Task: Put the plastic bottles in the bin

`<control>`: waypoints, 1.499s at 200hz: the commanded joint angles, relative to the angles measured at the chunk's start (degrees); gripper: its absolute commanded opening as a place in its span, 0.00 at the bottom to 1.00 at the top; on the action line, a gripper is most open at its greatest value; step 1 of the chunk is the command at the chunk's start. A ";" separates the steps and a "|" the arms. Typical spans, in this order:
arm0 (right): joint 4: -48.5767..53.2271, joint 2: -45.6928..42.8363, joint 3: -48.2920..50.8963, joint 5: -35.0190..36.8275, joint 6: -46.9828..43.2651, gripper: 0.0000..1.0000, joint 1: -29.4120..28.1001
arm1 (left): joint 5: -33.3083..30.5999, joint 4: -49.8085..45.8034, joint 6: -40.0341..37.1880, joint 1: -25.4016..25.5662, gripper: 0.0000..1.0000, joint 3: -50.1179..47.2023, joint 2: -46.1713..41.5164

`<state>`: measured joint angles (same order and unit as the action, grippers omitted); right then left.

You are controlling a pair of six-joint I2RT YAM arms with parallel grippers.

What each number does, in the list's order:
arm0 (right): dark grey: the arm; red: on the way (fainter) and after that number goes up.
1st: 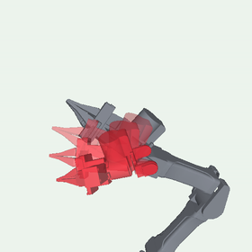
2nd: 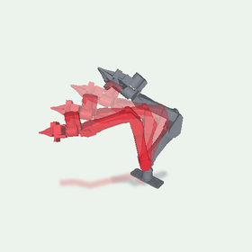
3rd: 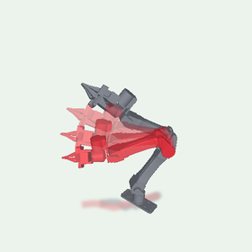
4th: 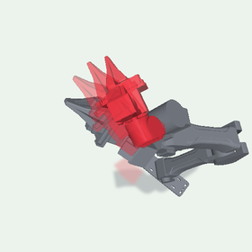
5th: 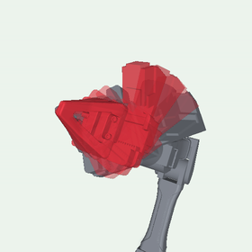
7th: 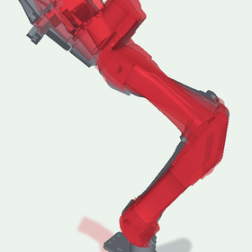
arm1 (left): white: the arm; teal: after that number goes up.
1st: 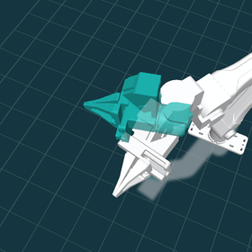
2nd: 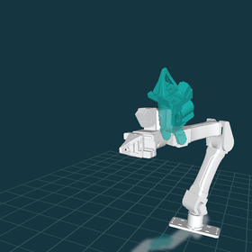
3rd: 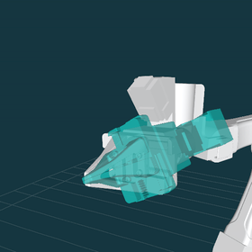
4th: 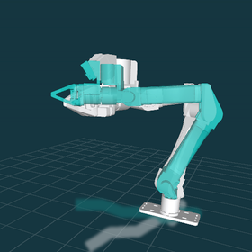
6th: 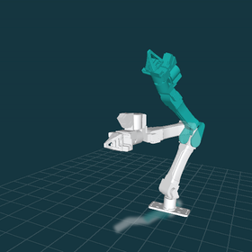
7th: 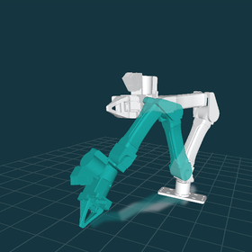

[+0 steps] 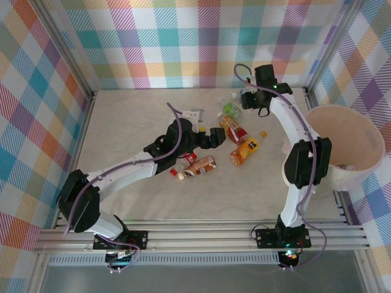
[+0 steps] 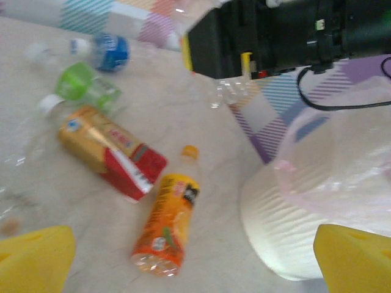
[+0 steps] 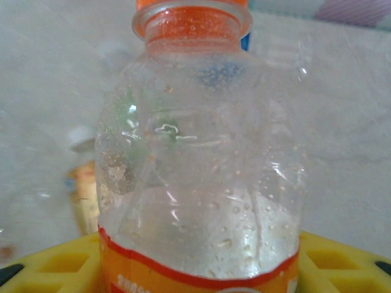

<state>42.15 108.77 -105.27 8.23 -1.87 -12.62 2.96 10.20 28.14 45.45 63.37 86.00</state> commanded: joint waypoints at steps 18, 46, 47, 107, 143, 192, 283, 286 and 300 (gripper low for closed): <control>-7.55 -8.61 6.27 -9.19 5.73 0.51 -1.44 | 9.07 1.75 -2.90 1.04 1.00 7.10 2.32; -9.97 -15.04 10.77 -11.34 7.51 0.51 -1.44 | 9.90 4.34 -1.64 1.48 1.00 8.48 4.62; -10.02 -15.24 10.96 -11.41 7.55 0.51 -1.44 | 9.88 4.50 -1.49 1.48 1.00 8.50 4.62; -15.39 -28.05 19.73 -10.75 8.46 0.48 -1.44 | 9.14 8.96 2.07 1.62 1.00 10.29 6.85; -17.29 -32.38 22.87 -6.42 8.33 0.48 -1.44 | 10.48 8.08 0.60 2.20 1.00 12.59 9.01; -17.24 -37.75 25.17 0.02 5.73 0.48 -1.45 | 8.65 3.49 -6.67 5.44 1.00 16.52 10.37; -11.68 -43.53 25.31 17.25 -2.90 0.49 2.86 | 2.75 3.83 -6.67 6.93 1.00 17.97 12.26; -11.62 -43.75 25.33 17.76 -3.02 0.49 3.57 | 2.75 3.72 -6.74 6.93 1.00 18.07 12.29; -11.64 -45.42 25.59 18.39 -2.47 0.49 7.69 | 2.54 2.79 -7.11 6.93 1.00 18.34 12.18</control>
<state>30.39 66.78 -79.90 21.06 -2.22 -10.02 6.83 13.19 22.59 52.10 80.55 97.91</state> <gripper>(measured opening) 0.525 0.998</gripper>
